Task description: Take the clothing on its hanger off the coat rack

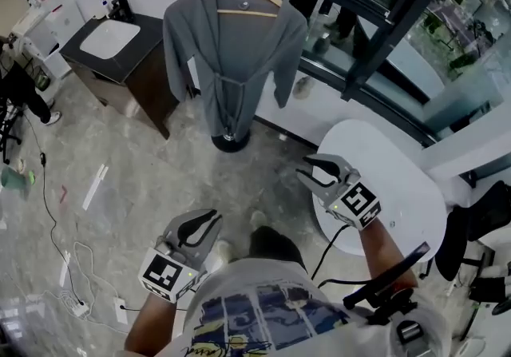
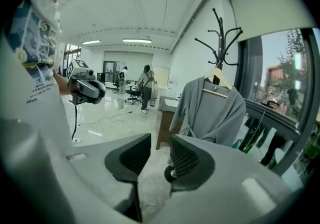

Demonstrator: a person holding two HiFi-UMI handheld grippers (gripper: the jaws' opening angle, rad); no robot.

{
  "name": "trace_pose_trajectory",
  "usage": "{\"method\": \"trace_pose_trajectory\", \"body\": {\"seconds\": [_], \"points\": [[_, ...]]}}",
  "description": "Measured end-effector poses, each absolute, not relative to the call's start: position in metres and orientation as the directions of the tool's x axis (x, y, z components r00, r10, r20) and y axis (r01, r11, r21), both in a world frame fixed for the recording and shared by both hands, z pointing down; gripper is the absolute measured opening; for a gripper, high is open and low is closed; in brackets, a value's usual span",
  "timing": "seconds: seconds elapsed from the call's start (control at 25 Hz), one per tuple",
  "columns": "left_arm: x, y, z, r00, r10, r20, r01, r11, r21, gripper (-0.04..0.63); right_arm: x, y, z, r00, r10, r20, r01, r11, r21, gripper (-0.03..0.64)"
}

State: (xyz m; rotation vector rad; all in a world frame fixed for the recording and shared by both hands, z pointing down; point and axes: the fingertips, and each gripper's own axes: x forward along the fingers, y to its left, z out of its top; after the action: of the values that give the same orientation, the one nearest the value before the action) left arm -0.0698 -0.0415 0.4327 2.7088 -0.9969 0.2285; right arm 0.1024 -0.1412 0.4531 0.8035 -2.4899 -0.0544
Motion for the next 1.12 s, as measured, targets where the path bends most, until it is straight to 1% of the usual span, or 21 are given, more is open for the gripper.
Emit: {"method": "trace_pose_trajectory", "body": {"seconds": [0.12,0.32,0.6,0.76,0.88,0.96,1.12], "points": [[-0.078,-0.071,0.426,0.736,-0.641,0.219,-0.675,-0.719,0.164,0.048,0.104,-0.196,0.445,-0.678,-0.553,0.484,-0.505,0.829,0.240,0.129],[-0.083,-0.121,0.415,0.692,-0.688,0.217,-0.720,-0.676,0.153,0.048,0.114,-0.307,0.415,-0.664,-0.587,0.463,-0.502,0.809,0.306,0.155],[-0.070,-0.192,0.396,0.660,-0.723,0.203,-0.750,-0.648,0.131,0.047,0.122,-0.443,0.372,-0.646,-0.606,0.464,-0.448,0.793,0.412,0.200],[-0.064,-0.218,0.395,0.641,-0.740,0.202,-0.767,-0.629,0.127,0.046,0.127,-0.503,0.362,-0.640,-0.602,0.478,-0.421,0.795,0.438,0.226],[-0.061,-0.233,0.398,0.623,-0.754,0.208,-0.782,-0.610,0.129,0.046,0.126,-0.539,0.363,-0.642,-0.577,0.505,-0.394,0.813,0.429,0.259],[-0.059,-0.242,0.399,0.611,-0.762,0.213,-0.791,-0.599,0.126,0.048,0.122,-0.555,0.364,-0.654,-0.546,0.523,-0.368,0.834,0.412,0.268],[-0.056,-0.256,0.398,0.591,-0.778,0.215,-0.807,-0.577,0.129,0.047,0.109,-0.575,0.371,-0.695,-0.441,0.568,-0.301,0.896,0.327,0.282]]}}
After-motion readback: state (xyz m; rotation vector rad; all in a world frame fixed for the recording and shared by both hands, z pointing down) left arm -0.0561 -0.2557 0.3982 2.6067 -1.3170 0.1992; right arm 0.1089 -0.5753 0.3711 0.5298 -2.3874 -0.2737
